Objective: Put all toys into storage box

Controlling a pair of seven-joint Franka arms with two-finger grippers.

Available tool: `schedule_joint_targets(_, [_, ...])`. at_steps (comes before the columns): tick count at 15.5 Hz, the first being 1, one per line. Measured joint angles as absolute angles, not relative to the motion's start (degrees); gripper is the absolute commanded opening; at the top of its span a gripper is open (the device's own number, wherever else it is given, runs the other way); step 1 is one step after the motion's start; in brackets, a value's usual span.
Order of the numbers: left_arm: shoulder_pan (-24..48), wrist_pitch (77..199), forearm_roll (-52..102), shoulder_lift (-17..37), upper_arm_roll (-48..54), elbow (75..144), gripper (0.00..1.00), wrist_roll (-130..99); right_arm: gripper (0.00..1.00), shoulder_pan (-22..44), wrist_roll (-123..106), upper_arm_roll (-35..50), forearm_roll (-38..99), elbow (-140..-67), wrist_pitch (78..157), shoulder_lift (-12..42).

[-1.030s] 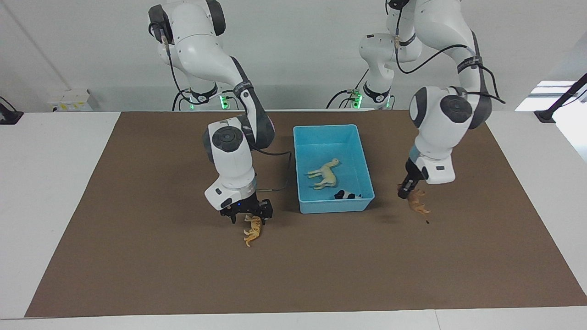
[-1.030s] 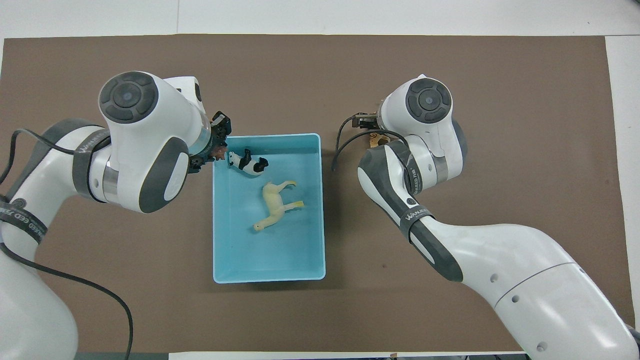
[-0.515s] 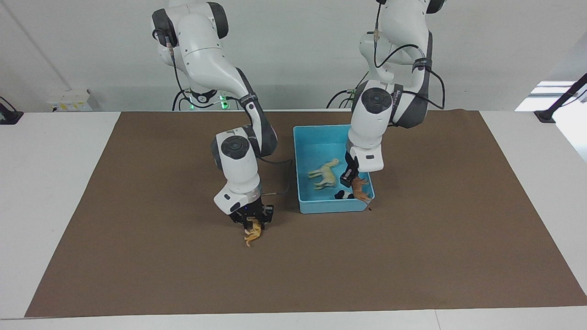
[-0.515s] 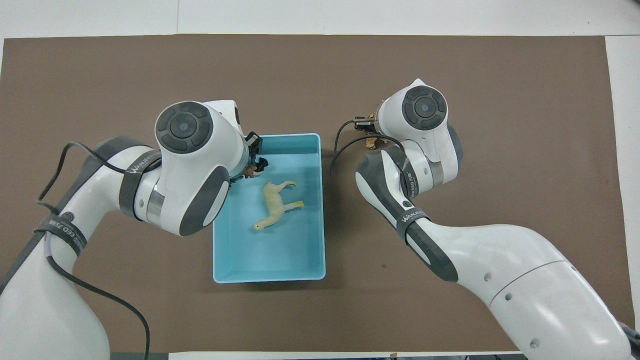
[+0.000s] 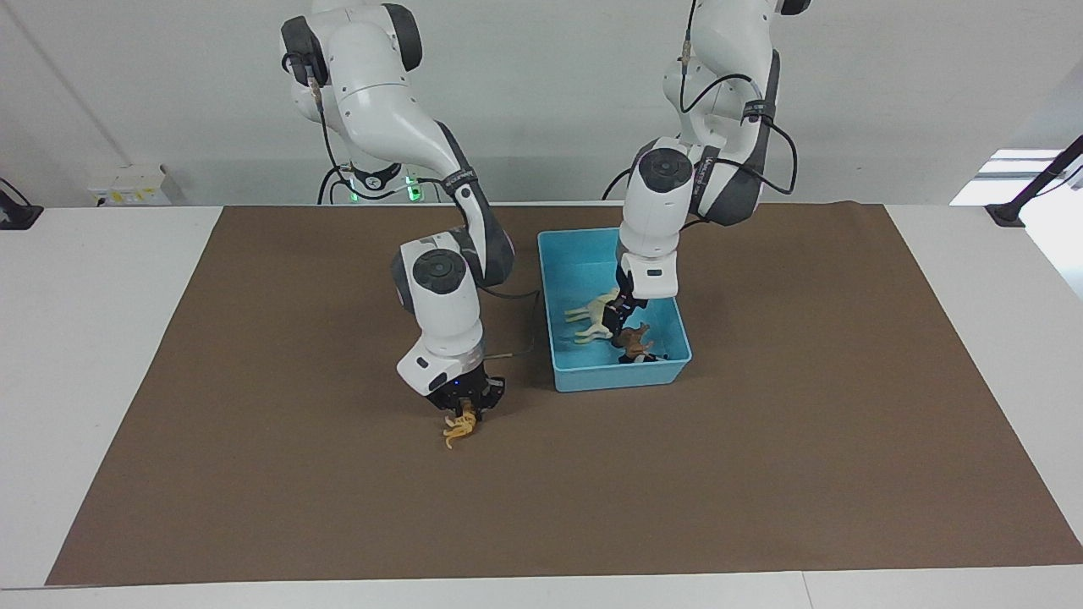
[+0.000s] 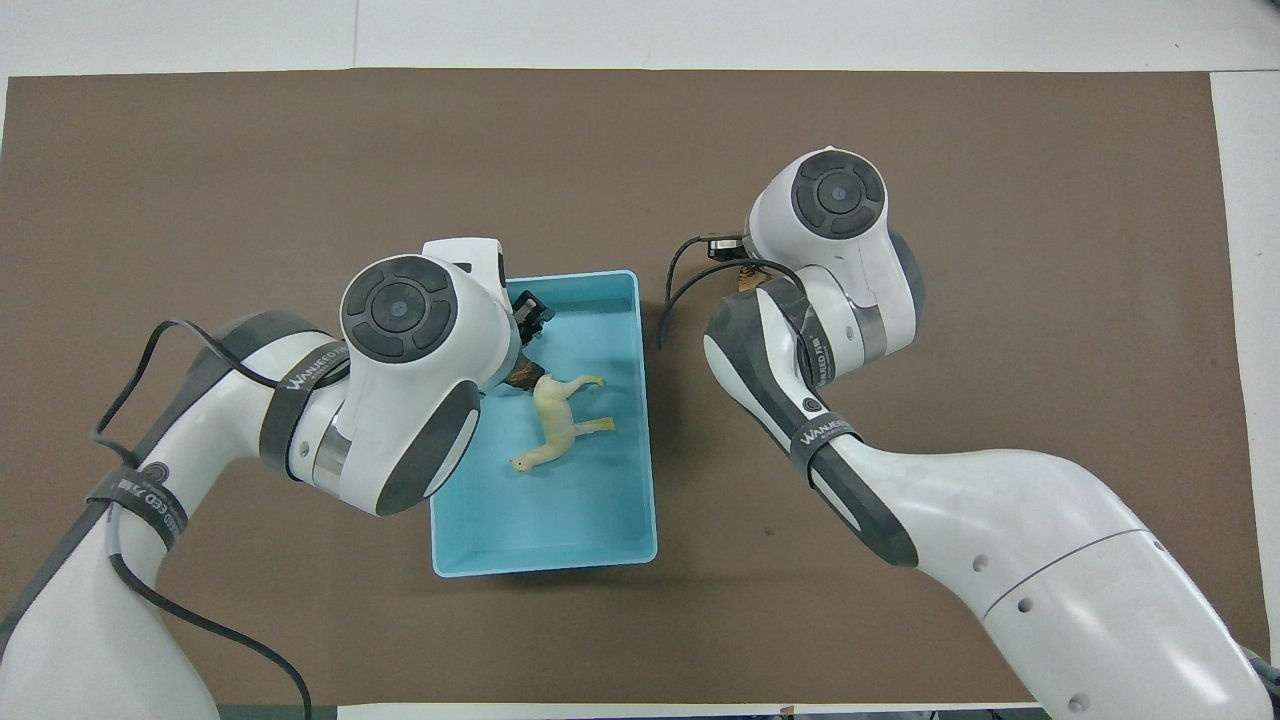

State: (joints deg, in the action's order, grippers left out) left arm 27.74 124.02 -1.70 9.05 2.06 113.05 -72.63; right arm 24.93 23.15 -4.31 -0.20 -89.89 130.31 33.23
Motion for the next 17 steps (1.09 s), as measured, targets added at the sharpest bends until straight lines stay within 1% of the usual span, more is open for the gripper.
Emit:
schedule_joint_targets(2, [25.1,119.89,-2.08,8.0,1.42,111.0,1.0,-66.01,0.0,25.17,23.19,-4.32,-0.2,-85.78,123.76,32.47])
schedule_joint_targets(5, [18.12,111.91,-2.19,6.0,1.09,106.58,1.0,-51.38,0.0,25.7,27.34,-3.92,-0.13,-80.2,115.31,31.11])
schedule_joint_targets(6, [15.73,109.62,-2.21,5.26,1.0,105.36,1.0,-46.12,0.0,26.81,30.33,-3.58,-0.11,-78.25,113.4,31.08])
schedule_joint_targets(8, [10.7,105.52,-2.22,3.3,0.86,103.66,1.0,-34.7,0.0,31.89,39.17,-3.25,-0.11,-75.52,112.04,31.2])
schedule_joint_targets(10, [6.12,102.4,-2.2,0.99,0.75,103.02,1.0,-23.34,0.0,38.31,47.86,-3.24,-0.16,-74.64,111.96,31.45])
schedule_joint_targets(12, [3.11,98.74,-2.14,-0.47,0.66,101.53,1.0,-14.37,0.0,43.43,53.16,-3.29,-0.25,-74.48,112.26,31.63])
schedule_joint_targets(14, [1.73,94.51,-1.88,-0.65,0.66,98.77,1.0,-6.9,0.0,46.48,54.95,-3.38,-0.76,-75.2,112.97,31.76])
schedule_joint_targets(15, [1.44,92.94,-1.83,-0.58,0.66,97.8,1.0,-3.86,0.99,47.12,55.04,-3.39,-1.04,-75.93,113.46,31.76])
schedule_joint_targets(17, [1.07,91.99,-1.78,-0.47,0.68,97.44,1.0,-0.33,1.0,47.26,55.44,-3.53,-1.16,-76.94,113.85,31.77])
